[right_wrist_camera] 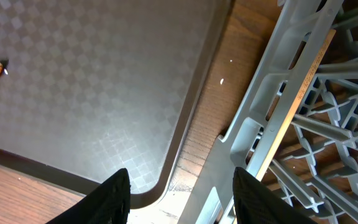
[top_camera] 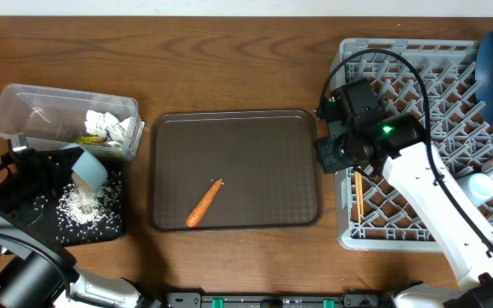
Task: Sort waste into correct bins and load items into the dishwasher rack
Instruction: 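Tilt the bowl with the left gripper to pour rice onto the black tray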
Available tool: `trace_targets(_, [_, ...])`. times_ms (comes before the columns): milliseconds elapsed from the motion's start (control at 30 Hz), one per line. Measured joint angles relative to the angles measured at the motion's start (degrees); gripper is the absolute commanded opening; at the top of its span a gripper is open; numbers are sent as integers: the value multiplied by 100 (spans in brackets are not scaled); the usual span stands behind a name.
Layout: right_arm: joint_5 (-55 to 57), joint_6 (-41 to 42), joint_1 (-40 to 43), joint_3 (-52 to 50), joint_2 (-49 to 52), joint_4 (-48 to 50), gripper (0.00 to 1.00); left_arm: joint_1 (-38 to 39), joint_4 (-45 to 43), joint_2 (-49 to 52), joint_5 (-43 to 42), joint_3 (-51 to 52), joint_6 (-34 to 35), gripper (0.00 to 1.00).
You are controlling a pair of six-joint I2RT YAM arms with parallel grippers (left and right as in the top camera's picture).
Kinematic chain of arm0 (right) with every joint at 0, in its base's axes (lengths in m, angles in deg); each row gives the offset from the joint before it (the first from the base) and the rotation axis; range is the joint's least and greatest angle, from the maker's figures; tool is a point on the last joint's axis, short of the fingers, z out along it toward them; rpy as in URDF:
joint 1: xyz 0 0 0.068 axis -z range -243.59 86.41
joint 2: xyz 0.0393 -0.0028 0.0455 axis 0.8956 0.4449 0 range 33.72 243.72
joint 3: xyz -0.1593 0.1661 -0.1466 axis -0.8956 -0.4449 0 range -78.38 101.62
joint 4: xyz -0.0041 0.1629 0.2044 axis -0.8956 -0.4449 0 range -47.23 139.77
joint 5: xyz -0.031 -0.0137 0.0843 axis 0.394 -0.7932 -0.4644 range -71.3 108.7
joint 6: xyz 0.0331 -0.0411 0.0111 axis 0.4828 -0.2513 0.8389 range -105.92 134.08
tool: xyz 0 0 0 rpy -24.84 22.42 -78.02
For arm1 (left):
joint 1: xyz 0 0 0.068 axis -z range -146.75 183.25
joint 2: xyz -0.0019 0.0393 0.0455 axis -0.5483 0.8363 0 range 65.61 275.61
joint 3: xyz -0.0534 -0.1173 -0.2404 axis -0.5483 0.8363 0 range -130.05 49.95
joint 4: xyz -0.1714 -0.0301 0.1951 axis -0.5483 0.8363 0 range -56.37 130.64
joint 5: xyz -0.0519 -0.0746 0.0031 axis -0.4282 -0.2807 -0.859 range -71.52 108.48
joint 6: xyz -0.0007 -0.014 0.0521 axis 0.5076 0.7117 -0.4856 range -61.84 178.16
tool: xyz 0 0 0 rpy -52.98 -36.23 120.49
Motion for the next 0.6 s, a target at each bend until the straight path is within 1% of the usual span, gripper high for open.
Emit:
trace_targets(133, [2,-2,0,0,0,-46,52,-11,334,0,-98,2,-15,6])
trace_targets(333, [4,-2,0,0,0,-127,52,-168,225,7,-153,2,179,6])
trace_targets(600, [4,15,0,0,0,-129,52,-262,269,63,-199,7,195,6])
